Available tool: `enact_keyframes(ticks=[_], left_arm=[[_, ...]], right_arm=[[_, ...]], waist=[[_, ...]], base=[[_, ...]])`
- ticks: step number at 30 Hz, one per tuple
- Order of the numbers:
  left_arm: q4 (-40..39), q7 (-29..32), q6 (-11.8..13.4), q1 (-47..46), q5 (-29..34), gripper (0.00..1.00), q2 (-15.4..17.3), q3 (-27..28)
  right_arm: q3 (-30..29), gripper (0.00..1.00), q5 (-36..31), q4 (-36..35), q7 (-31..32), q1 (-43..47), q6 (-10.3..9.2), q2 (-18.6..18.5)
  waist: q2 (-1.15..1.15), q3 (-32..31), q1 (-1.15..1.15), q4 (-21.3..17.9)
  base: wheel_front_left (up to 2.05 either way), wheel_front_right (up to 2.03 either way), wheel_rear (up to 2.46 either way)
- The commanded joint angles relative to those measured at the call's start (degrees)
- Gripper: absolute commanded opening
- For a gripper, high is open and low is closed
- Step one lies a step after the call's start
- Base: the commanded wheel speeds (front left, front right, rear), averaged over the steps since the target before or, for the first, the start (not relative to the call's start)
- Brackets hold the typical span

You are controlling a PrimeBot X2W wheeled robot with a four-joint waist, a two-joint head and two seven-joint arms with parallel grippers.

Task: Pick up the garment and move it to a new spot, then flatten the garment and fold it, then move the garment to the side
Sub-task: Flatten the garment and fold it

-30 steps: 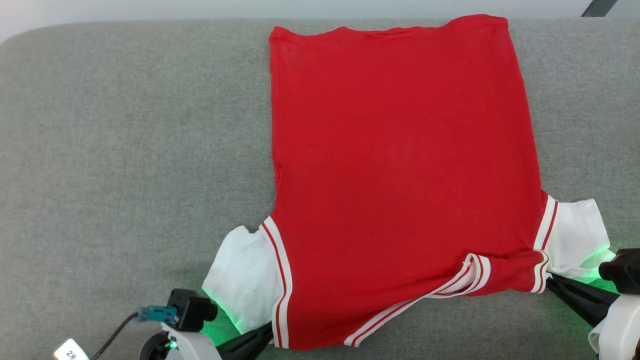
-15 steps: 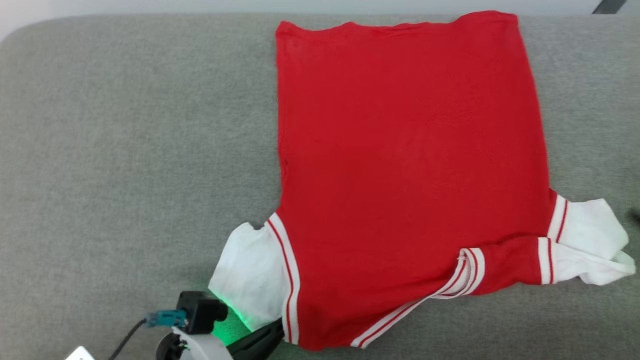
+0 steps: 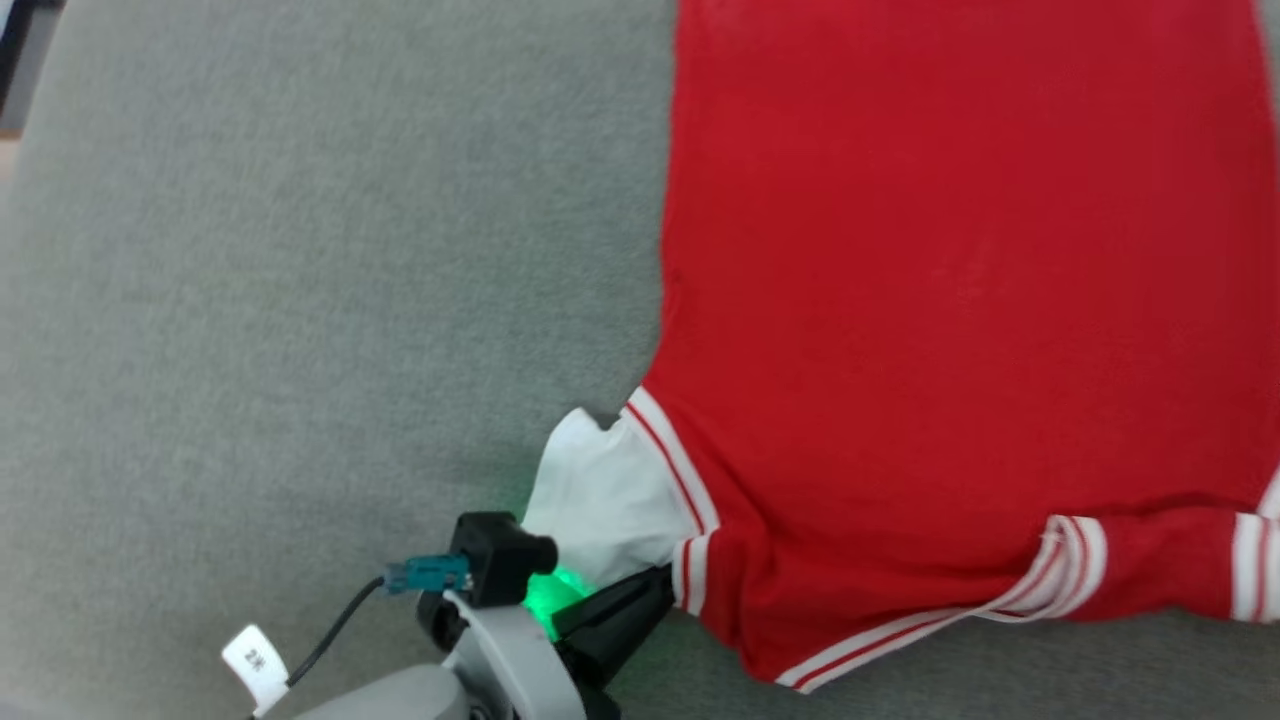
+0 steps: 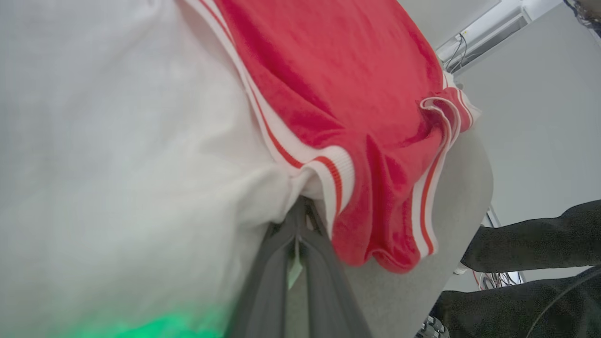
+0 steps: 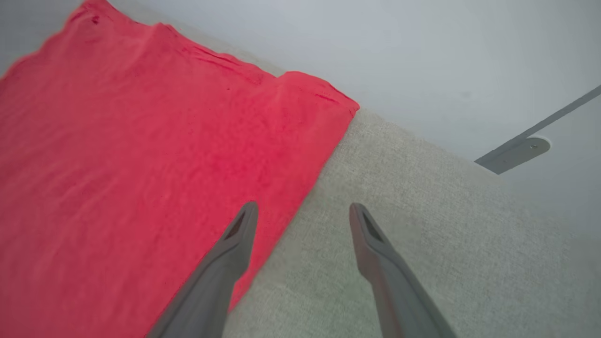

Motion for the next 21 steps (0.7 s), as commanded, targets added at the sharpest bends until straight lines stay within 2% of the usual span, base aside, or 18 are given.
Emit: enact_keyframes(ticks=[1,5,10,14,17,21], left_arm=[[1.1,0.0,-0.6,-0.8,0.6,0.00,-1.4,0.0],[3.0,0.1,-1.3,-1.4,1.4,0.00,-2.9,-0.1],[4.1,0.0,-1.6,-2.4,2.0,0.00,-3.7,0.4],[5.2,0.1,-1.6,-3.1,2.4,0.00,-4.2,0.1],[5.8,0.2,-1.6,-3.7,2.2,0.00,-5.0,-0.3],[6.2,0.4,-1.5,-4.1,1.9,0.00,-5.4,-0.6]], right_arm=[[-0.7,1.00,-1.5,3.5,3.7,-4.3,-0.09,1.7],[-1.2,1.00,-3.8,12.6,13.8,-14.3,-0.08,7.6],[-2.0,1.00,-9.0,24.1,22.6,-24.6,-0.09,12.0],[-2.6,1.00,-14.1,31.9,24.6,-29.8,-0.09,14.6],[-3.4,1.00,-15.2,36.9,26.2,-31.3,-0.09,17.1],[-2.6,1.00,-16.5,39.1,26.8,-31.0,-0.07,18.9]], waist=[[0.00,5.4,0.00,5.2],[0.00,8.6,0.00,7.6],[0.00,11.7,0.00,10.1],[0.00,13.6,0.00,11.2],[0.00,14.6,0.00,11.5],[0.00,14.8,0.00,11.2]], base=[[0.00,0.00,0.00],[0.00,0.00,0.00],[0.00,0.00,0.00],[0.00,0.00,0.00],[0.00,0.00,0.00],[0.00,0.00,0.00]])
